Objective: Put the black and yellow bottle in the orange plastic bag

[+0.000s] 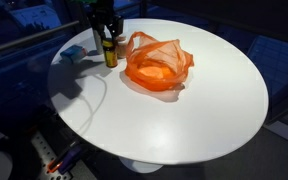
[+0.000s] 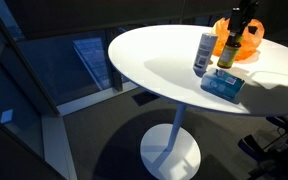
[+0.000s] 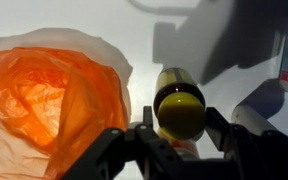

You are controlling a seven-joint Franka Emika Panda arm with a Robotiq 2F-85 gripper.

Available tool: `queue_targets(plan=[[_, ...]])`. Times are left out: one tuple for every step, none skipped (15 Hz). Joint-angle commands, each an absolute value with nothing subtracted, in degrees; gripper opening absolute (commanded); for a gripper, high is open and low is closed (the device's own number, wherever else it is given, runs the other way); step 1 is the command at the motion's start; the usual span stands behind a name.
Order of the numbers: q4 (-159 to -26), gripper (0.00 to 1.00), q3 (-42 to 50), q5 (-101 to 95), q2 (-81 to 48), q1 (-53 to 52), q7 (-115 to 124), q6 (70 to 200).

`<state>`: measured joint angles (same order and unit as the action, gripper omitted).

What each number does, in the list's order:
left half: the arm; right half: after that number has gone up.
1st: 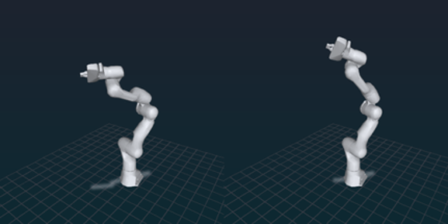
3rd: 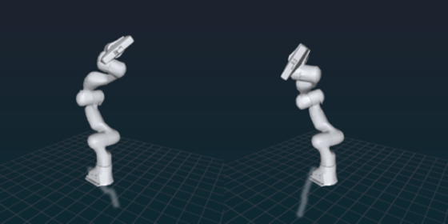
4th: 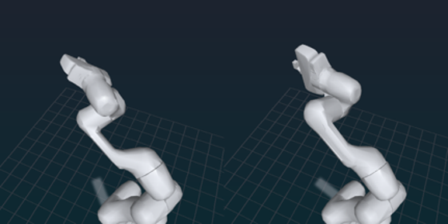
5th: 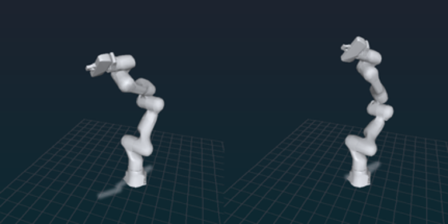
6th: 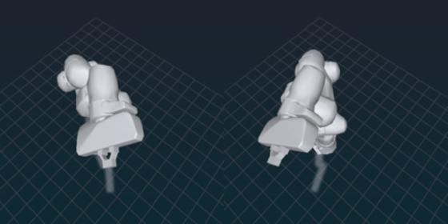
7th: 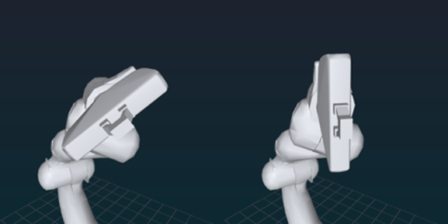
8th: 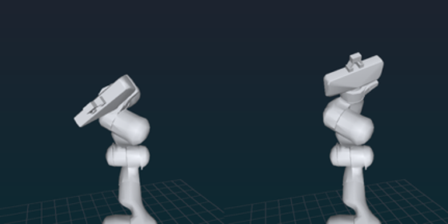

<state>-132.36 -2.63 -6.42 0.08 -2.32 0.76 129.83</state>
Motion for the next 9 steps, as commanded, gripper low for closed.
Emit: queue_targets(plan=[[-129.5,0.27,-2.4,-6.7,0.2,-2.2,0.7,125.4],[-128.9,0.20,-2.2,-6.2,0.7,-2.0,0.0,123.9],[-128.2,0.20,-1.9,-6.0,1.0,-1.8,-0.4,122.5],[-127.4,0.20,-1.6,-5.7,1.5,-1.5,-1.0,120.8],[-126.7,0.20,-1.3,-5.6,1.9,-1.3,-1.4,119.4],[-125.8,0.20,-0.9,-5.7,2.4,-1.0,-1.6,118.0],[-124.9,0.20,-0.5,-5.8,2.8,-0.6,-2.0,116.7],[-124.0,0.20,0.0,-5.7,3.2,-0.1,-2.4,115.5],[-123.0,0.20,0.5,-5.5,3.6,0.3,-3.0,114.2]])
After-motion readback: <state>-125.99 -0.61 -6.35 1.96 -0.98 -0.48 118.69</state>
